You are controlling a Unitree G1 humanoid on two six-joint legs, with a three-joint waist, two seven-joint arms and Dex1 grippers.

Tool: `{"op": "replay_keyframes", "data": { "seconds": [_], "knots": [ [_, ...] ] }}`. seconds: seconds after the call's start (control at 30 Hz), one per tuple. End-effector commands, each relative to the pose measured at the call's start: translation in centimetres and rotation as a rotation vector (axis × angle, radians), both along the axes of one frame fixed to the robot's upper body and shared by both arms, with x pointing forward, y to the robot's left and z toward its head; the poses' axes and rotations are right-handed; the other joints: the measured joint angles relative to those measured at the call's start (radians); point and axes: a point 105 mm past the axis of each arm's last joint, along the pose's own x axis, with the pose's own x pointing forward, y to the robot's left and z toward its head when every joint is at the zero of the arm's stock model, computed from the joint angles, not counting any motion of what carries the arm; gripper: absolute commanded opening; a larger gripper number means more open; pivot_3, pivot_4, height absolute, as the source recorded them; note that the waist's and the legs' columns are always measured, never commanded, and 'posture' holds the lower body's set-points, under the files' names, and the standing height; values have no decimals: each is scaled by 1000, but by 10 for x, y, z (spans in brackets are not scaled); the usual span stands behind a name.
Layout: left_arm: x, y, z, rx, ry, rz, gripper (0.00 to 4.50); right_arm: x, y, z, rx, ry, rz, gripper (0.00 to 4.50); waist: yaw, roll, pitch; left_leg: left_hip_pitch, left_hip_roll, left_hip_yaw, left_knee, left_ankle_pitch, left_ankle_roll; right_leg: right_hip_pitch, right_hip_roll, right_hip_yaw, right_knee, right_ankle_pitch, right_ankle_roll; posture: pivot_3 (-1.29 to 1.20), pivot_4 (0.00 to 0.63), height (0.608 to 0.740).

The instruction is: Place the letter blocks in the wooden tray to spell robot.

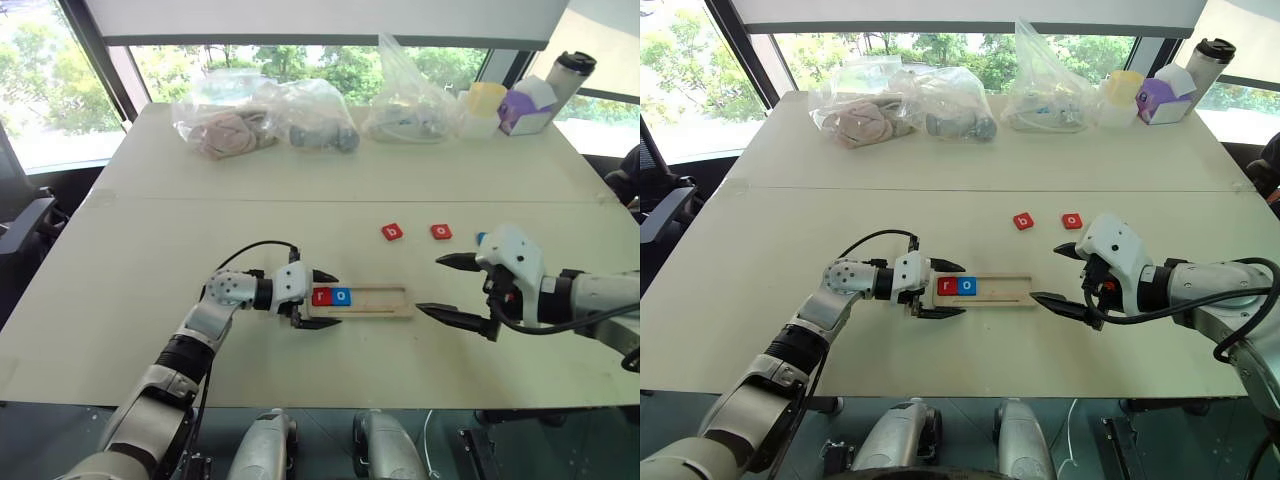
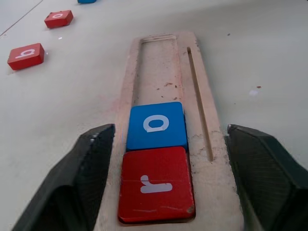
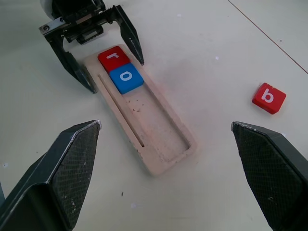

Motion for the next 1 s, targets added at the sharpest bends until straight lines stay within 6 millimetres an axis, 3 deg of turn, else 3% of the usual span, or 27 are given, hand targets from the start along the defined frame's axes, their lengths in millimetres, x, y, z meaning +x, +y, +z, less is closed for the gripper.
{"op": "replay_keyframes", "data": {
  "seconds": [0.03,0.27,0.43,0.53,0.77,1.0],
  "knots": [
    [-8,-2,-5,9,26,-32,4496,-1,5,7,4,-35,26,4500,0,0,0,0,0,0,0,0,0,0,0,0,0,0,0,0,150,740],
    [-12,2,31,-100,-11,-76,4496,5,6,5,14,-36,20,4500,-2,-1,1,-1,0,0,0,0,0,-1,0,0,0,0,0,0,150,740],
    [-11,15,71,-191,-45,-30,4496,23,7,6,28,-64,-18,4500,-3,-1,1,-1,0,0,0,0,0,-1,1,0,0,0,0,0,150,740],
    [-23,31,98,-210,-15,-21,4496,40,8,5,45,-62,-60,4500,-9,-1,1,-1,1,0,0,0,0,-2,1,-1,1,0,0,0,150,740],
    [-46,67,109,-34,32,-12,4496,89,16,4,74,-60,-213,4500,-17,-1,2,-1,1,0,0,0,0,-2,3,-1,1,0,0,0,150,740],
    [-45,100,104,107,-4,76,4496,125,32,-6,127,4,-363,4500,-26,0,2,-2,1,0,-1,1,0,-3,3,-1,2,0,0,0,150,740]
  ]
}}
